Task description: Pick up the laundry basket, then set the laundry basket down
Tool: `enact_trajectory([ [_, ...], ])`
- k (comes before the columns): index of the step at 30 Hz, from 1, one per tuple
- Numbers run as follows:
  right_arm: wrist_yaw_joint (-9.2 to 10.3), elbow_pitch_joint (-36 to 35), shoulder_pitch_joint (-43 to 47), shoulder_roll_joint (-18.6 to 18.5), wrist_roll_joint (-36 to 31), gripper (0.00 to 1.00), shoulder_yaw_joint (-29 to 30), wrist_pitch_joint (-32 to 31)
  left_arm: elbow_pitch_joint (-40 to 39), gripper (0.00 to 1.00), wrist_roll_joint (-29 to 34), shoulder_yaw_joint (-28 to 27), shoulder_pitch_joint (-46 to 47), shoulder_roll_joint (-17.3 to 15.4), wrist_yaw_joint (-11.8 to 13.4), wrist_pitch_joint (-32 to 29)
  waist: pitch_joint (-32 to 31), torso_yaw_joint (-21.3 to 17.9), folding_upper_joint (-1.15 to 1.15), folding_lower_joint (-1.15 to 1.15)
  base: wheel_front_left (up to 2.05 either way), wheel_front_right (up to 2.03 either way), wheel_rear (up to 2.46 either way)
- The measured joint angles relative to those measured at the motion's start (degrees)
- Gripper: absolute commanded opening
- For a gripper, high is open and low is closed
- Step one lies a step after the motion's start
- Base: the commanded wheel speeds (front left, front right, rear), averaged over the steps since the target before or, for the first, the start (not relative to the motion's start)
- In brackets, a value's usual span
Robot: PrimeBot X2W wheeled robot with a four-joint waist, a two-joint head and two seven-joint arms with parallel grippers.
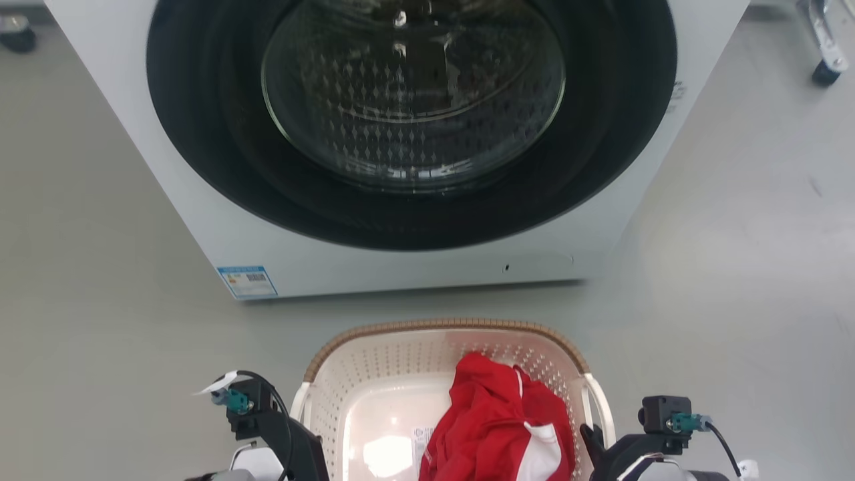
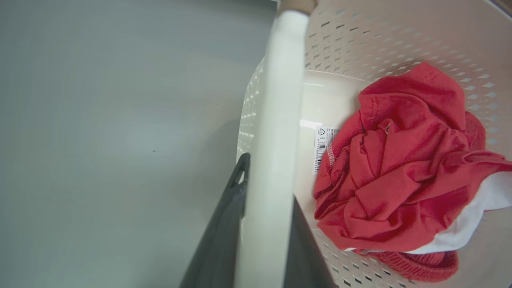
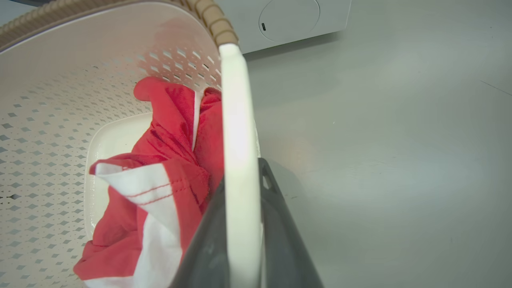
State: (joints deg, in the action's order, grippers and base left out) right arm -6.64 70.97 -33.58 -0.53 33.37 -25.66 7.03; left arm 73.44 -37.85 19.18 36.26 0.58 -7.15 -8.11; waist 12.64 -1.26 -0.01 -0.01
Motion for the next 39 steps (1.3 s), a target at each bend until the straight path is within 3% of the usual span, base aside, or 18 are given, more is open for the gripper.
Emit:
enact_trajectory([
  [18, -0.92, 1.6, 6.2, 0.3, 2.7, 0.00, -0.5, -7.9, 0.5, 0.00, -1.1, 0.5, -6.4, 0.2, 0.0, -6.2, -12.7, 0.6, 0.00, 0.00, 0.00, 0.00, 0.00],
  [39, -1.02, 2.2, 9.8, 0.3, 4.5, 0.00, -0.2, -14.5, 0.7, 0.00, -2.6, 0.5, -11.3, 0.2, 0.3, -10.7, -16.5, 0.7, 0.01, 0.02, 0.00, 0.00, 0.00],
])
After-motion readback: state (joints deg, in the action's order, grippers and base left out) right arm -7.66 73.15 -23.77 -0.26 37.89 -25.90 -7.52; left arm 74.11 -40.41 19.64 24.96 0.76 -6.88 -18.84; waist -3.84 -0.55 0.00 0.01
